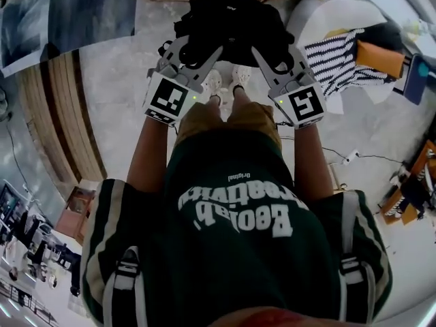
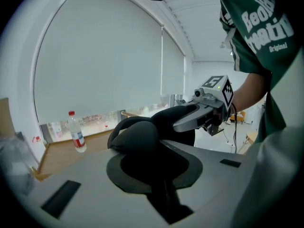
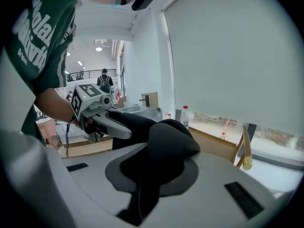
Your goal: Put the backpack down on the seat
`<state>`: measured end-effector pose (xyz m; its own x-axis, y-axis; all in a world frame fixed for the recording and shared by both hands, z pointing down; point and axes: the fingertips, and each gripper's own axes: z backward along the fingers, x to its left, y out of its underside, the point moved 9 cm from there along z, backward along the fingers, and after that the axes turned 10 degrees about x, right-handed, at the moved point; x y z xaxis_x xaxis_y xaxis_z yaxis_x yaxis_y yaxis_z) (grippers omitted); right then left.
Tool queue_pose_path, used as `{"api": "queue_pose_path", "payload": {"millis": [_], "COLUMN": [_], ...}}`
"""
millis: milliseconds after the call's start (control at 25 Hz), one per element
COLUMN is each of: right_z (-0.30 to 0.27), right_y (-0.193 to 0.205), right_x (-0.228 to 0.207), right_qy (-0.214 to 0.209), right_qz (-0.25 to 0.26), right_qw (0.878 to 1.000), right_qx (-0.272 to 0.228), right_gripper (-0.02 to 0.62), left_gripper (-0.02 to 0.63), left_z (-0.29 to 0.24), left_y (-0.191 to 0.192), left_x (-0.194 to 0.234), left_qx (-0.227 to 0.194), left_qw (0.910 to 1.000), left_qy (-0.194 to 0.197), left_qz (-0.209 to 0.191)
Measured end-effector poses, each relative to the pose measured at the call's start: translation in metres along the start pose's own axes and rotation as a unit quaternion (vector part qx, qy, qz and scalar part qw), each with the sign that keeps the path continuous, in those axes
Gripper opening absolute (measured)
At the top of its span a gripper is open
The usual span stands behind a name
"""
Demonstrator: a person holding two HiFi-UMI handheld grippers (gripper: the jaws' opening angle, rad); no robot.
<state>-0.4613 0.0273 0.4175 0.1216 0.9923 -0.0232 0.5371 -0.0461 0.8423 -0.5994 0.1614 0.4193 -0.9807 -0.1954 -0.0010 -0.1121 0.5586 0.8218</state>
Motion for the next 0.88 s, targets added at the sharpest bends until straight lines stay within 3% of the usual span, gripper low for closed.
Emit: {"api": "queue_pose_path", "payload": {"millis": [240,520,680,880], "right_z": [0.043,0.08,0.109,0.128], "right_y": [-0.072,-0.158,-0.192,-0.21], "right_x": [-0.013,-0.012,-0.007,0.007], "right_qy": [0.032,0.052,0.067,0.076], "right_qz": [0.004,0.055,0.093,0.1], "right_qw": [0.997,0.99,0.979,0.974], "right_qx": [-0.064,-0.122,-0.166,-0.189], "right_gripper": [0.067,0.067,0.067,0.067], "left_gripper": [0.083,0.083,0.083,0.083], "left_z": [0.038,0.095,0.122,0.142], "left_y": [-0.082,-0.152,-0.186,-0.203], "left_x": [0.003,0.01,0.0,-0.013], "left_qx": [-0.042,-0.087,-0.112,-0.136], "left_qw": [0.9978,0.9901,0.9836,0.9817], "left_qy": [-0.036,-0.078,-0.098,-0.112], "left_qz": [-0.035,-0.078,-0.103,-0.074]}}
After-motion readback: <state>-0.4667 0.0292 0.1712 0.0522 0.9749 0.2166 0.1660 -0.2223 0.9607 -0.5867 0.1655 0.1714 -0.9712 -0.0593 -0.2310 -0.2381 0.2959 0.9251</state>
